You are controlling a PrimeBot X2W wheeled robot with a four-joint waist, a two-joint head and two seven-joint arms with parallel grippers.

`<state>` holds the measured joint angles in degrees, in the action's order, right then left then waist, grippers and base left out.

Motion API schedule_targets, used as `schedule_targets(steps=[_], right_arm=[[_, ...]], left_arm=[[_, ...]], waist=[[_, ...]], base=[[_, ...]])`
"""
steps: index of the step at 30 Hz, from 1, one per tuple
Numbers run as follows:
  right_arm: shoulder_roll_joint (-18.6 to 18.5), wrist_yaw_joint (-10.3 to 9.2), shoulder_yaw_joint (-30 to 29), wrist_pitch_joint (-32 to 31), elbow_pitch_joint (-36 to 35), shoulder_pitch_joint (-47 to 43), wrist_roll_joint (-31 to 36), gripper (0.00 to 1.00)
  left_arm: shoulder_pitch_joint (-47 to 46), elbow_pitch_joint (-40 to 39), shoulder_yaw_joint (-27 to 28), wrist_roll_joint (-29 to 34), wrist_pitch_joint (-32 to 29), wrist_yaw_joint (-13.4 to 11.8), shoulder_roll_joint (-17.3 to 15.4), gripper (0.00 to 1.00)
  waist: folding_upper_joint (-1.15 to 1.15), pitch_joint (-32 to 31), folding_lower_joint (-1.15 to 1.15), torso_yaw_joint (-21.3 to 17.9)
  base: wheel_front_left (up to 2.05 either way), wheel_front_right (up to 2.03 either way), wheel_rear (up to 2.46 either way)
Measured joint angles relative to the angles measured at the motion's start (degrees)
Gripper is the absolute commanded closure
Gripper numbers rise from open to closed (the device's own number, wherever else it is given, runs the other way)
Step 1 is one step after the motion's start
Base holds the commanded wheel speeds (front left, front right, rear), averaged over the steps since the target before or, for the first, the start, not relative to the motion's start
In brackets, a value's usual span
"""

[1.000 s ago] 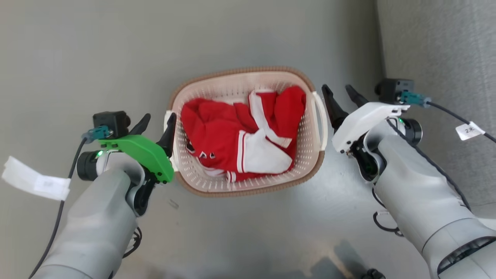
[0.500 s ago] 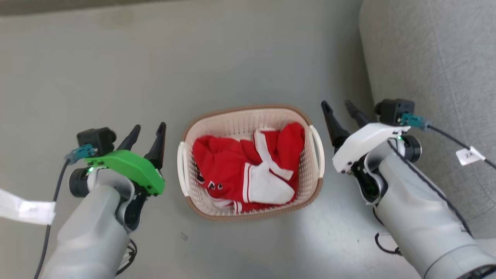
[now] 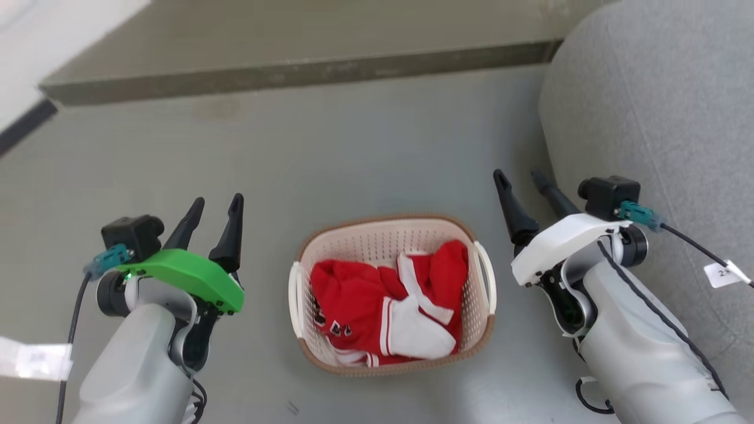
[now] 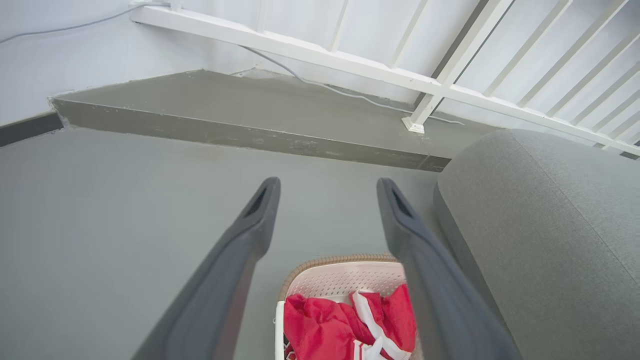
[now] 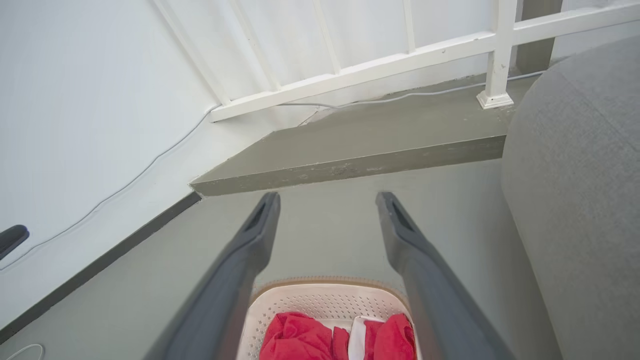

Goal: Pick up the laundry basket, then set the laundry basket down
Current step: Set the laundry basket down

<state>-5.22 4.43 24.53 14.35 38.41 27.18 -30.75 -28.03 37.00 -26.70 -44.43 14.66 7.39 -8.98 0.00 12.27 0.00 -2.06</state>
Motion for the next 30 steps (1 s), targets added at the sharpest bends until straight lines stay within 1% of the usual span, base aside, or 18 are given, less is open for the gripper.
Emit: schedule_targets(steps=[3, 7, 11, 13, 16, 20, 25, 30], right_arm=[[-0.1, -0.26, -1.3, 0.0, -2.8, -0.8, 1.1, 0.00], [-0.4, -1.00, -2.4, 0.0, -6.0, -1.5, 3.1, 0.00], [-0.6, -1.12, -3.4, 0.1, -8.1, -3.3, 4.2, 0.00], [-0.8, -1.53, -3.8, 0.1, -8.9, -4.1, 4.7, 0.00], [-1.0, -2.03, -4.4, 0.1, -10.0, -5.5, 5.9, 0.00], [-1.6, -2.12, -5.1, 0.1, -11.5, -7.1, 6.9, 0.00], [-1.9, -3.05, -5.6, 0.1, -13.9, -8.1, 8.2, 0.00], [-1.9, -3.13, -6.0, 0.1, -15.5, -9.5, 9.2, 0.00]], left_arm=[[1.5, -2.4, 1.7, 1.2, 0.0, -0.1, 0.0, 0.00], [2.7, -5.8, 4.6, 3.6, 0.0, -0.9, -0.2, 0.00], [4.3, -8.6, 6.3, 4.6, 0.0, -1.1, -0.1, 0.00], [5.3, -10.0, 7.4, 5.1, 0.0, -1.1, -0.1, 0.00], [6.4, -11.8, 7.9, 6.7, 0.0, -1.1, 0.0, 0.00], [7.9, -14.1, 8.6, 8.0, 0.0, -1.1, 0.3, 0.00], [9.9, -16.9, 9.9, 10.6, 0.0, -1.1, 0.4, 0.00], [11.2, -19.1, 10.9, 11.5, 0.0, -1.2, 0.8, 0.00]], waist=[[0.00, -1.8, 0.00, 0.3], [0.00, -3.7, 0.00, 0.6], [0.00, -5.0, 0.00, 0.7], [0.00, -5.6, 0.00, 0.7], [0.00, -6.3, 0.00, 0.7], [0.00, -7.1, 0.00, 0.7], [0.00, -7.8, 0.00, 0.5], [0.00, -8.1, 0.00, 0.4]], base=[[0.00, 0.00, 0.00], [0.00, 0.00, 0.00], [0.00, 0.00, 0.00], [0.00, 0.00, 0.00], [0.00, 0.00, 0.00], [0.00, 0.00, 0.00], [0.00, 0.00, 0.00], [0.00, 0.00, 0.00]])
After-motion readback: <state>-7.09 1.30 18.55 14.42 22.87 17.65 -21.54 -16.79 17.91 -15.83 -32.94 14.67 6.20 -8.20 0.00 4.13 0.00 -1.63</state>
